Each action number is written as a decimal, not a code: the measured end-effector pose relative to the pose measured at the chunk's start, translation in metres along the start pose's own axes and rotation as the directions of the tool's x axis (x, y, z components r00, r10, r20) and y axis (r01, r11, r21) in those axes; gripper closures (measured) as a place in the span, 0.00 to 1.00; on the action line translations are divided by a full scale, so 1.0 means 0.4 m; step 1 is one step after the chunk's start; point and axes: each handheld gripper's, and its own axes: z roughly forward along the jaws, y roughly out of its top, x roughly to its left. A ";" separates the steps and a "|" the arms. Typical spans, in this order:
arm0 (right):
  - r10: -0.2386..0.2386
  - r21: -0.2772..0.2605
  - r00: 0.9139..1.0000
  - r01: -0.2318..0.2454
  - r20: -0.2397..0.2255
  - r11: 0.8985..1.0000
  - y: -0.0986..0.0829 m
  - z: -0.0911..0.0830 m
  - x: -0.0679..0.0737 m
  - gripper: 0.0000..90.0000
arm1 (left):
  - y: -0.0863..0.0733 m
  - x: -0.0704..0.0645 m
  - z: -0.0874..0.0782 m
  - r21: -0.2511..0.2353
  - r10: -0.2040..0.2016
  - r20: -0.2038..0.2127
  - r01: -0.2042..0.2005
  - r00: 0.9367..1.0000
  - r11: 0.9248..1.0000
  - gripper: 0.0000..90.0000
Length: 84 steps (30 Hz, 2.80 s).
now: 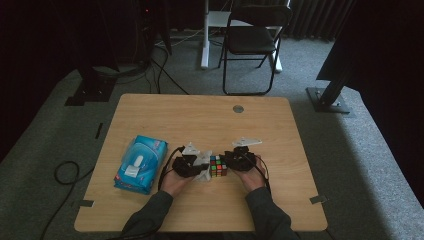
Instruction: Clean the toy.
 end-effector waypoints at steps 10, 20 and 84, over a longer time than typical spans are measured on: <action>-0.006 -0.003 1.000 0.006 0.029 1.000 0.002 0.003 0.015 0.78 | 0.001 0.000 0.000 -0.001 0.006 -0.003 -0.006 1.000 1.000 0.91; -0.005 -0.014 1.000 0.005 0.022 1.000 -0.002 0.004 0.013 0.78 | 0.021 0.005 -0.033 -0.034 0.018 -0.015 -0.019 1.000 0.999 0.94; -0.002 -0.021 1.000 0.003 0.020 1.000 -0.005 0.004 0.013 0.78 | 0.002 0.008 0.020 0.039 0.005 -0.038 -0.004 0.999 0.999 0.95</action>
